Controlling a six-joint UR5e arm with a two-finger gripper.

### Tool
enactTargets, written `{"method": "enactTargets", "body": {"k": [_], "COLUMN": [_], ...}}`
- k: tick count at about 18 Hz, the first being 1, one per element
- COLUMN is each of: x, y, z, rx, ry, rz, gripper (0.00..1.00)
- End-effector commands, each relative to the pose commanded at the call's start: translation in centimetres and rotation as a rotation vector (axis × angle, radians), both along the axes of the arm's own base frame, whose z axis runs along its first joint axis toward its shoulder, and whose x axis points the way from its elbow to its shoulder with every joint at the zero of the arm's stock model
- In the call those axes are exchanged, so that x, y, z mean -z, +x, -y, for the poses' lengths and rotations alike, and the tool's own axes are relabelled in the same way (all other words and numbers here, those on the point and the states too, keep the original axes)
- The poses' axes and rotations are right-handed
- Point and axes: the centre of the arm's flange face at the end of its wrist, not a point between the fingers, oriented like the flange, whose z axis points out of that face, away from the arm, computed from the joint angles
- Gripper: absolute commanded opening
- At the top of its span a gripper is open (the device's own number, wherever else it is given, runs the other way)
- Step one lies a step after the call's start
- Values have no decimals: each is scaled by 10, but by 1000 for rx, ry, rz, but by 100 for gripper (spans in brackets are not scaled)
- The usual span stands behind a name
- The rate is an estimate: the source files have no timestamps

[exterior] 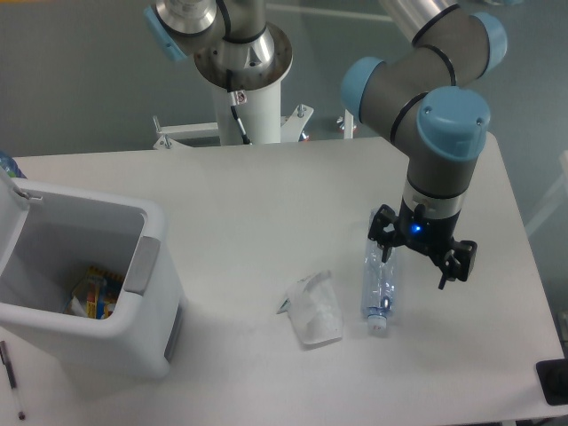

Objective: Place the trash in the trash can
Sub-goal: 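Move the gripper from above the bottle toward the white tissue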

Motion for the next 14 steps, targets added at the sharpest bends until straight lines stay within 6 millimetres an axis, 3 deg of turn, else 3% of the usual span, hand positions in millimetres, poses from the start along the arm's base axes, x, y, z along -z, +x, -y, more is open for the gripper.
{"method": "enactTargets", "body": {"k": [8,14], "x": [4,18], "y": [2,15], "z": [0,-7], "rx": [-3,-40], "ry": [-3,4], "rz": [7,33], "gripper": [100,100]}}
